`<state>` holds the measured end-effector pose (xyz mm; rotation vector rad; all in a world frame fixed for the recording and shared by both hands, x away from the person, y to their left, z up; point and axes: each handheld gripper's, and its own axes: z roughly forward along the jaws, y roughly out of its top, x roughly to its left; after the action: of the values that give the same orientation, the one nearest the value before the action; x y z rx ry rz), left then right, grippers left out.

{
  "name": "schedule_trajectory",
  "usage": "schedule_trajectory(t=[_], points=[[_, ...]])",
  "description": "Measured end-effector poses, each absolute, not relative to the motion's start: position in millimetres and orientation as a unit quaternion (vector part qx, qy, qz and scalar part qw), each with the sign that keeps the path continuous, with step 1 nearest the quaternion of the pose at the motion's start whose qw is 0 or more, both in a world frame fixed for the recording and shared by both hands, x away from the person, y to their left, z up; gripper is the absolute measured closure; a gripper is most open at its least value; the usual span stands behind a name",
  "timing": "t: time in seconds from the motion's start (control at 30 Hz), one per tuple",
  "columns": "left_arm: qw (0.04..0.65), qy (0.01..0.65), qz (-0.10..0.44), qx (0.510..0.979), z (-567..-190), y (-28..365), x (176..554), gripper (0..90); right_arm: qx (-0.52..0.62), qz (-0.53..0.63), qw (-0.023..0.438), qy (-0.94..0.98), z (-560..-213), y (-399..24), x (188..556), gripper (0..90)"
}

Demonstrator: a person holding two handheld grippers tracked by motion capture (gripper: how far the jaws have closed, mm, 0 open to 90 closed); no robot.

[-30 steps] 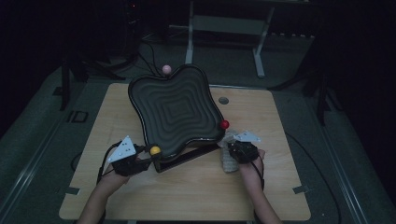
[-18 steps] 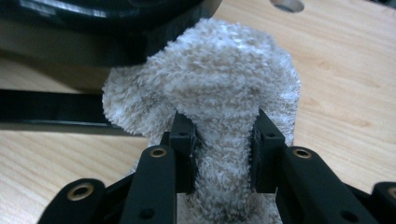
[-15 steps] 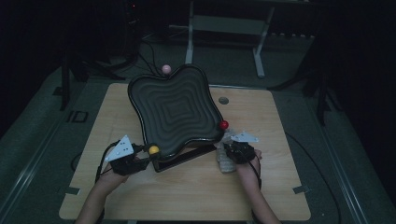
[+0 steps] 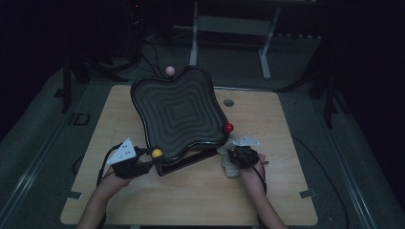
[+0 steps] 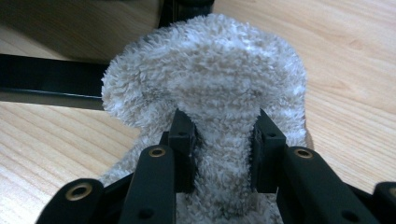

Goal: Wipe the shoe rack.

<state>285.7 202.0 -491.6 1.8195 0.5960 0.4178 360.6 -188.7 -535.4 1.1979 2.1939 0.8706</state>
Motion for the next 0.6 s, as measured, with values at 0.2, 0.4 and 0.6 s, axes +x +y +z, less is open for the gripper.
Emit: schedule_trajectory(t=[0.2,0.4,0.6], points=[[0.557,0.253,0.176,0.771,-491.5,202.0,286.1,59.5,0.445,0.342,0.258,0.786,-524.1,-193.9,363.4,67.1],[0.554,0.258,0.179,0.771,-490.6,200.6,284.9,59.4,0.439,0.314,0.239,0.807,-537.7,-190.7,361.7,67.4],[0.543,0.270,0.196,0.771,-489.2,196.2,280.9,59.2,0.427,0.336,0.238,0.805,-523.7,-203.2,336.3,67.4]])
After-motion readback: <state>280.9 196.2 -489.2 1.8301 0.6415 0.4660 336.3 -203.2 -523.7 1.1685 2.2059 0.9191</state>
